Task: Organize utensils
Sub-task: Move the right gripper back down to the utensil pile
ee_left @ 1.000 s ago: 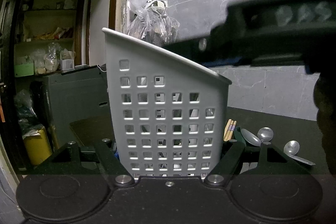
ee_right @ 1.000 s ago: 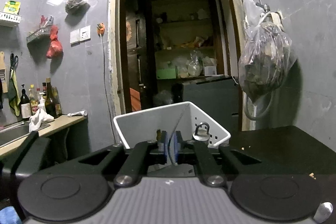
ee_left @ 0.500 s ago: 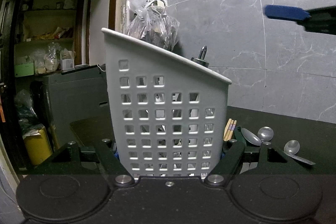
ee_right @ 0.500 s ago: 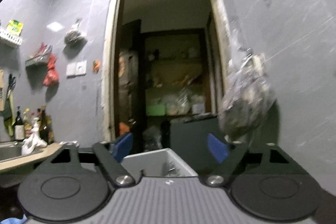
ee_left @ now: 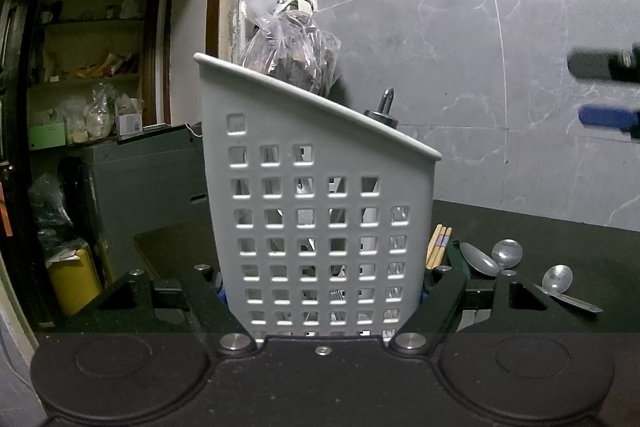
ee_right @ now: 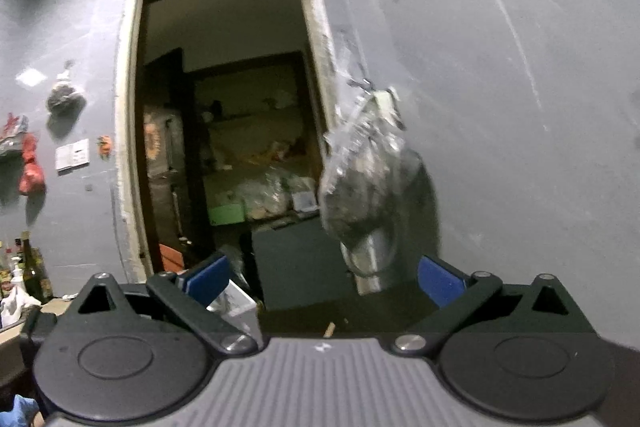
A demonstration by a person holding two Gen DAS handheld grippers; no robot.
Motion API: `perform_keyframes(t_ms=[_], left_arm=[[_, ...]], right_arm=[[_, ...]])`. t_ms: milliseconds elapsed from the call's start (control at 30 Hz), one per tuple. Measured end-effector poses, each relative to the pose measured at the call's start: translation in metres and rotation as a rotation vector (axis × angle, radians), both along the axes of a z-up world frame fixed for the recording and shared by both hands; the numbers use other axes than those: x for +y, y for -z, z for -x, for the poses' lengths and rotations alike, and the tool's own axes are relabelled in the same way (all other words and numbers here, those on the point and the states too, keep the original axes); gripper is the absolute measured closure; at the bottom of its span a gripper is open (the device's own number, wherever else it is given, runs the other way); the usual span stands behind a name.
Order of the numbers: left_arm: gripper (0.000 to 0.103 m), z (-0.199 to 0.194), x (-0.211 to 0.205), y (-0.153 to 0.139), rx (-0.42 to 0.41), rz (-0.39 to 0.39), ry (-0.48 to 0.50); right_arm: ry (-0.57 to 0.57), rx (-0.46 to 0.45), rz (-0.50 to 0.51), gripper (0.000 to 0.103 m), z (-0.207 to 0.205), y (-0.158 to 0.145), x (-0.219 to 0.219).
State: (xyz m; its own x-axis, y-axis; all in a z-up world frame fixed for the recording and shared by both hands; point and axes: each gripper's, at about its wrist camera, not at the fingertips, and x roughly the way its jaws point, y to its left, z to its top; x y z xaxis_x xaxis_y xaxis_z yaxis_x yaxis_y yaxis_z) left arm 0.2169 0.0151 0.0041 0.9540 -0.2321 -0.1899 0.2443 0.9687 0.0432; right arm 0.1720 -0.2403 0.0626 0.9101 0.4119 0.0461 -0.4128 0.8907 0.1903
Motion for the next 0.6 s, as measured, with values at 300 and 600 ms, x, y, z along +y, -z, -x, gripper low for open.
perform_keyframes(t_ms=[300, 600], left_arm=[[0.027, 0.0, 0.0, -0.001, 0.0, -0.002, -0.003], [0.027, 0.001, 0.001, -0.001, 0.001, -0.003, -0.002]], right_arm=[[0.049, 0.201, -0.064, 0.0, -0.013, 0.035, -0.028], [0.075, 0.391, -0.272, 0.0, -0.02, 0.075, -0.062]])
